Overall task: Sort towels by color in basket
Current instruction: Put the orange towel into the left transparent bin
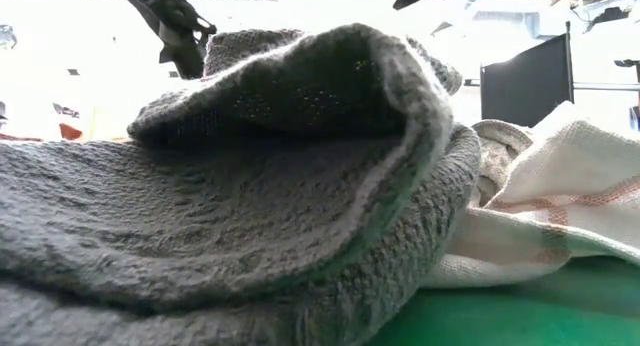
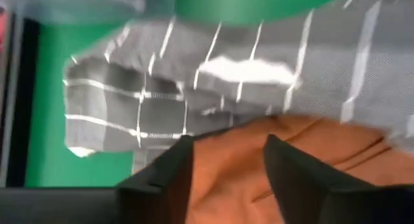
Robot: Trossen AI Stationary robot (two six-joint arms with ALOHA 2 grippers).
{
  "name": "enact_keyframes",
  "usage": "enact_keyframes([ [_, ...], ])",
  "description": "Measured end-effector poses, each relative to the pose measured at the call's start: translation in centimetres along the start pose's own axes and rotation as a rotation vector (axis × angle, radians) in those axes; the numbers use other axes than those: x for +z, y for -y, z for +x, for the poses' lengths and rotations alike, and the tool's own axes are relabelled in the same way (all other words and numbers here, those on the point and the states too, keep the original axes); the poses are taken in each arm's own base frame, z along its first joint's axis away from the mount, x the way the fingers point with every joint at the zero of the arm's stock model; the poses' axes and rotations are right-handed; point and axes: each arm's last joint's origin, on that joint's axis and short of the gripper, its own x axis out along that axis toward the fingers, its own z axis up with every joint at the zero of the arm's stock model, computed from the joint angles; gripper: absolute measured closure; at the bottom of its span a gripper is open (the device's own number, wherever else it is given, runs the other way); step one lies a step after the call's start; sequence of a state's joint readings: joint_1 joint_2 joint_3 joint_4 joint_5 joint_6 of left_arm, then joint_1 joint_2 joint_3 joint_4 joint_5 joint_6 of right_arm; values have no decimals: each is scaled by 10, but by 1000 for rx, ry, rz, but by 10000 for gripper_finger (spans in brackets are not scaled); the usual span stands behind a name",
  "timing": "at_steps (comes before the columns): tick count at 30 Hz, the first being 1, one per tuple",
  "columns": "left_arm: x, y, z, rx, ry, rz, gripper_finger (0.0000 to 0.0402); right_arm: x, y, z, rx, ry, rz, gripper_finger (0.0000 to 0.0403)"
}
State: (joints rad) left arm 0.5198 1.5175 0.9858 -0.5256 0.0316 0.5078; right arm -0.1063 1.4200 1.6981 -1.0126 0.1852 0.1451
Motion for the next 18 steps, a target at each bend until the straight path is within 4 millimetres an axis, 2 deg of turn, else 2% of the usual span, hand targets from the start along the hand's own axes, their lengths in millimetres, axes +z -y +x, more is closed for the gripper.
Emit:
enact_keyframes([
  [4,-5,0,22,-31,-81,42,178,0,-3,-1,7,1,5,112],
  [8,-12,2,41,-65,-156,50,191,-1,-4,-1,10,1,8,112],
  [11,-16,4,46,-75,-208,48,245,-1,-6,-1,12,2,9,112],
  [15,-19,6,42,-78,-246,8,372,0,-5,-1,-14,9,1,112],
  [18,-17,5,33,-78,-215,-62,395,0,-2,-1,-21,11,-3,112],
])
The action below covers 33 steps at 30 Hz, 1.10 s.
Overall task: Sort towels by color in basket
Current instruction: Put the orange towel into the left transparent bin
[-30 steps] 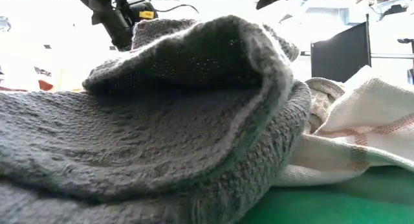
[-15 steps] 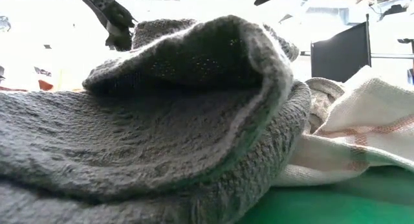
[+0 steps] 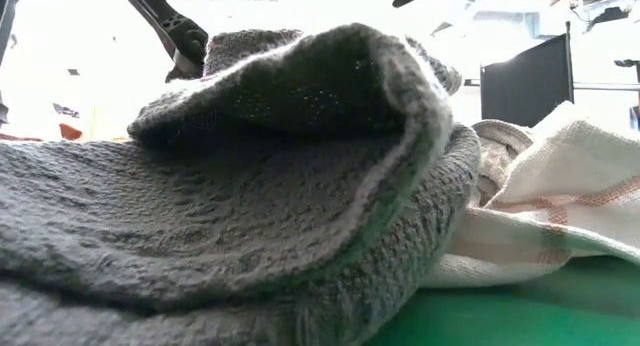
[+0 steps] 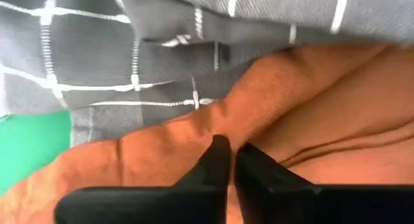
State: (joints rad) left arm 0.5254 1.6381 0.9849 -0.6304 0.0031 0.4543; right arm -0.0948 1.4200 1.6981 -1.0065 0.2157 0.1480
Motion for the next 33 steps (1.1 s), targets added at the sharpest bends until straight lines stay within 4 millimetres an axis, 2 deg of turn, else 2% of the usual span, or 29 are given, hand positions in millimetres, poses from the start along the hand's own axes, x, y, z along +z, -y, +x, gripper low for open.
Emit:
enact_keyframes([
  [3,1,2,-22,-37,101,-49,399,0,3,1,-7,0,0,112],
  [8,-3,9,-77,-108,339,-151,400,2,3,1,-9,11,-32,112],
  [15,-10,16,-161,-102,817,-284,401,22,1,3,-1,208,-126,112],
  [19,-9,16,-198,-101,1094,-349,401,36,-1,20,43,303,-131,112],
  [22,-5,16,-210,-120,1217,-367,401,43,-3,38,113,335,-121,111],
  [25,-1,18,-212,-142,1250,-377,401,46,-5,53,114,340,-122,109],
  [33,14,27,-197,-216,1195,-381,401,51,-11,65,125,378,-141,84],
])
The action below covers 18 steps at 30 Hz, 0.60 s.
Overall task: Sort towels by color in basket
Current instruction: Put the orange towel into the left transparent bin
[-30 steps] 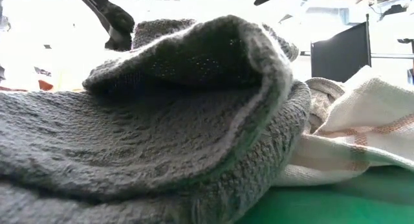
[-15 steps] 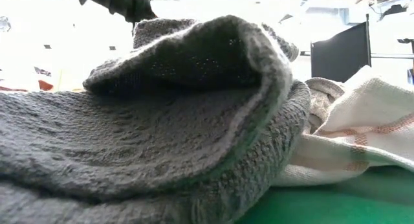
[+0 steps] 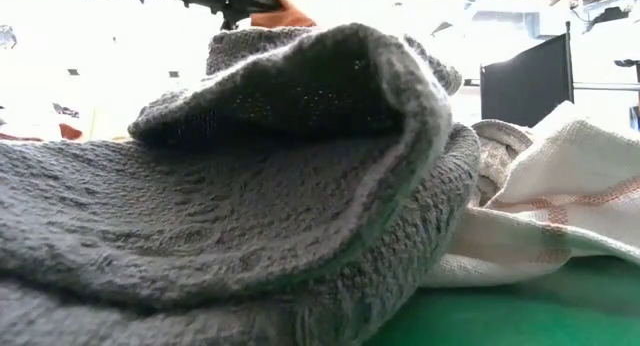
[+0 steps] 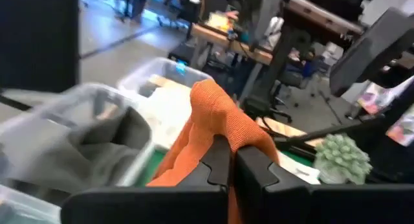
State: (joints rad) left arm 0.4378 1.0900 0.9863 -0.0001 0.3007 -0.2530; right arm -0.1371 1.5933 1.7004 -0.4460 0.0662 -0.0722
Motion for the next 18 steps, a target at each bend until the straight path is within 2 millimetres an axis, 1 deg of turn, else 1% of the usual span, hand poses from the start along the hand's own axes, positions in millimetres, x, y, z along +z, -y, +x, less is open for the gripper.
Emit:
enact_keyframes([
  [3,-2,4,11,-42,11,-11,401,-5,-1,10,2,-23,-14,75],
  [7,1,9,20,-87,82,-15,401,-11,-1,21,-5,-41,-17,72],
  [11,2,12,23,-106,103,-21,401,-13,3,25,-21,-47,-17,73],
  [14,7,16,23,-134,158,-5,401,-14,5,27,-26,-56,-16,73],
  [18,13,18,21,-148,223,13,401,-17,6,39,-33,-37,-22,74],
])
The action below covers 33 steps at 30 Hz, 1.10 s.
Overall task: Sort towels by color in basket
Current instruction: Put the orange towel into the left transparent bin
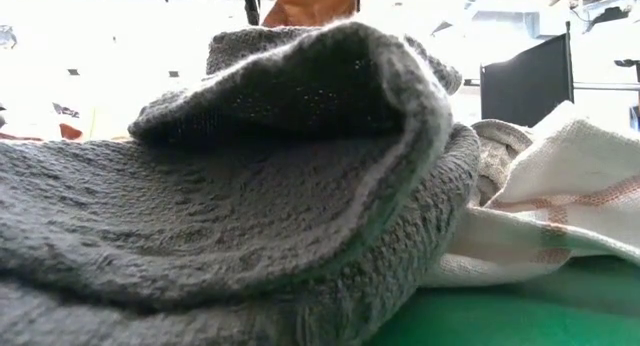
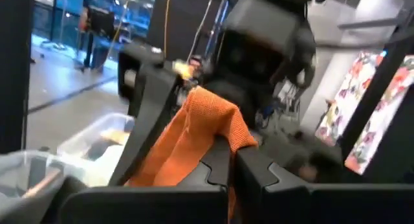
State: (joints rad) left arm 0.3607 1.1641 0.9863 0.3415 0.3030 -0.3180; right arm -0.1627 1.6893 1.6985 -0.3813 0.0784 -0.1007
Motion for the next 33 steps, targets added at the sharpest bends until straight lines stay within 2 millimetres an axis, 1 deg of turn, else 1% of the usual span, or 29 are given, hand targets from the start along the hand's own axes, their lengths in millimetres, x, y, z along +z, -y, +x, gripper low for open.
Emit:
enact_keyframes([
  [4,4,0,3,1,76,21,401,0,-3,15,0,51,-1,77],
  [6,8,0,4,-11,127,37,401,0,-6,21,2,77,0,87],
  [8,13,2,5,-31,187,55,401,-1,-8,25,5,79,23,105],
  [10,16,3,5,-42,226,53,401,0,-6,26,0,99,48,131],
  [12,18,3,4,-40,249,47,401,1,-6,26,-3,112,52,168],
  [13,18,3,4,-35,251,41,401,2,-5,25,-9,122,52,195],
  [14,18,3,4,-32,250,30,401,2,-4,25,-18,123,53,225],
  [17,17,1,4,-6,244,-16,397,1,1,25,-31,104,55,337],
  [18,17,0,4,18,254,-50,393,0,3,24,-34,98,46,367],
  [19,17,-1,4,45,268,-88,388,1,6,22,-35,96,38,375],
  [21,19,-1,3,83,288,-124,372,2,10,16,-39,91,40,375],
  [24,23,1,-2,102,295,-81,333,5,18,5,-54,80,26,375],
  [26,25,3,-6,108,288,-67,298,7,26,-6,-71,71,3,375],
  [28,27,4,-11,124,275,-67,261,11,38,-19,-105,75,-3,375],
  [30,31,5,-19,143,259,-49,225,13,53,-29,-175,85,-3,375],
  [33,34,9,-27,154,239,-8,188,14,78,-38,-289,97,-7,375],
])
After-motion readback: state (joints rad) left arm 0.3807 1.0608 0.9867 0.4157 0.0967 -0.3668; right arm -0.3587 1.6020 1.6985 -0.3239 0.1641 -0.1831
